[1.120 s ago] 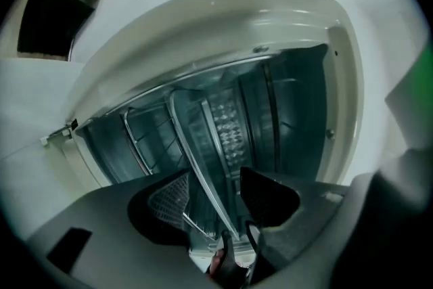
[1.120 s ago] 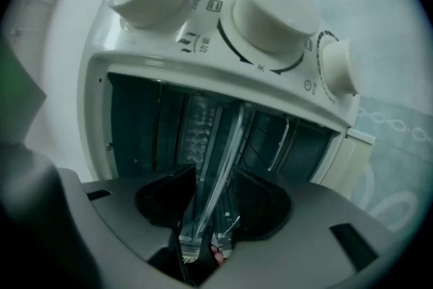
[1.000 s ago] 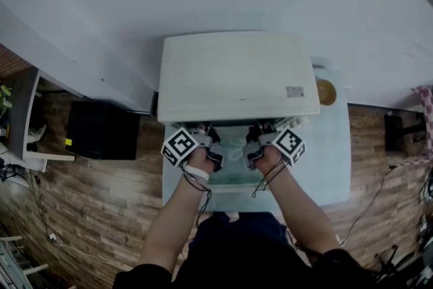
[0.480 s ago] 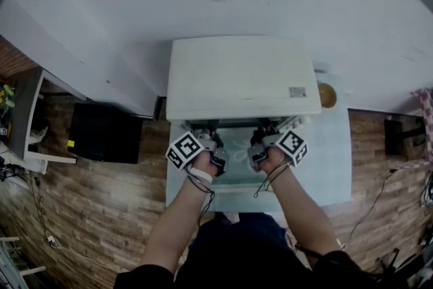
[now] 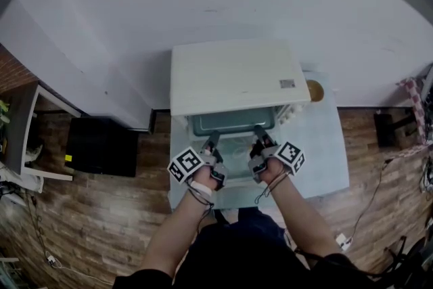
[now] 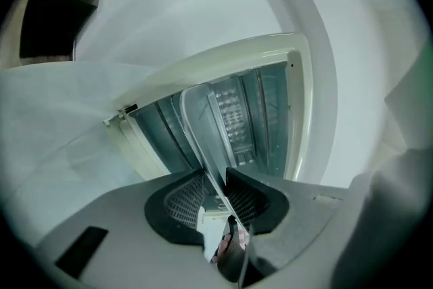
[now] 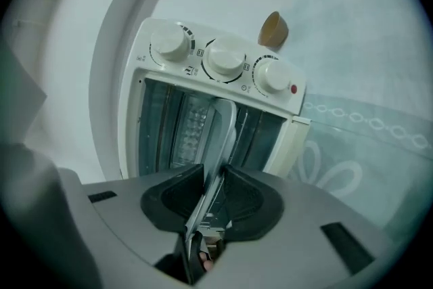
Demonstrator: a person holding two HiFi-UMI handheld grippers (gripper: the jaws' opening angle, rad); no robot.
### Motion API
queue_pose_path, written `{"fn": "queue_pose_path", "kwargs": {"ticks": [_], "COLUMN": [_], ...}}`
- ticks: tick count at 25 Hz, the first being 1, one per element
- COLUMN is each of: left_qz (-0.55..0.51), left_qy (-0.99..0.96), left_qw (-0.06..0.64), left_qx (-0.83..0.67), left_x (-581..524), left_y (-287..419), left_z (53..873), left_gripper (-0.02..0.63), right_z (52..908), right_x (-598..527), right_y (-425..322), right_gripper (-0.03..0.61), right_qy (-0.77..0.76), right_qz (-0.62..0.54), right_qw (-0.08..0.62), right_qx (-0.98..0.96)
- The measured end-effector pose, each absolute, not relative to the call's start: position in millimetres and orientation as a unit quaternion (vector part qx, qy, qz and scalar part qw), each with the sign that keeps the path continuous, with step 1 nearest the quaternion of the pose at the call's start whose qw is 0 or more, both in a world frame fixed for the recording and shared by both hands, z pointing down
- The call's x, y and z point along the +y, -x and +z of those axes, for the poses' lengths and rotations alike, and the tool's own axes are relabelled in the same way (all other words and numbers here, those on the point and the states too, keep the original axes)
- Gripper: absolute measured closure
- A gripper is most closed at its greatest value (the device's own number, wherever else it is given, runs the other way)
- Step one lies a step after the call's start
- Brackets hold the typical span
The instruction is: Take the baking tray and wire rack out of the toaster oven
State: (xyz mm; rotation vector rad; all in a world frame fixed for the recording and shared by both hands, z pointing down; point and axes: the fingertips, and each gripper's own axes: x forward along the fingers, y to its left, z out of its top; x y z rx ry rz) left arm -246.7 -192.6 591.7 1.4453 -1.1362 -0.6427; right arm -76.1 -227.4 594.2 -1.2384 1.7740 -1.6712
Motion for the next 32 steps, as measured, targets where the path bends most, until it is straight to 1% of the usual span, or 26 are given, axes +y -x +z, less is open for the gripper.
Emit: {"fn": "queue_pose_path", "kwargs": {"ticks": [8, 17, 26, 29, 32], "left_qz": [-0.258, -0.272, -0.269, -0.264, -0.266], "left_qy": [-0.634, -0.647, -0.659, -0.651, -0.654], "left_qw": [0.569, 0.565, 0.567, 0.579, 0.573], "left_qx": [-0.456, -0.435, -0.415, -0.415, -0.415], "left_x": [-142.5, -108.8, -78.7, -67.4, -59.2], "left_y": [237.8, 234.7, 229.2, 226.9, 224.5], "left_z": [592.9, 582.6, 576.7, 581.6, 579.9], "left_gripper": [0.515, 0.515, 0.515, 0.517, 0.515], "right_z": [595.2, 586.9, 579.9, 577.5, 578.5], "right_x": [-176.0, -141.4, -112.5, -103.6, -95.4], "right_y": [66.4, 61.9, 56.8, 54.0, 51.6], "right_gripper": [0.480, 0.474, 0.474, 0.477, 0.476], "right_qy": [0.454, 0.456, 0.451, 0.451, 0.444], "right_qz": [-0.589, -0.579, -0.576, -0.574, -0.578], "right_qw": [0.208, 0.219, 0.211, 0.207, 0.202], "right_qx": [0.636, 0.639, 0.648, 0.652, 0.654]}}
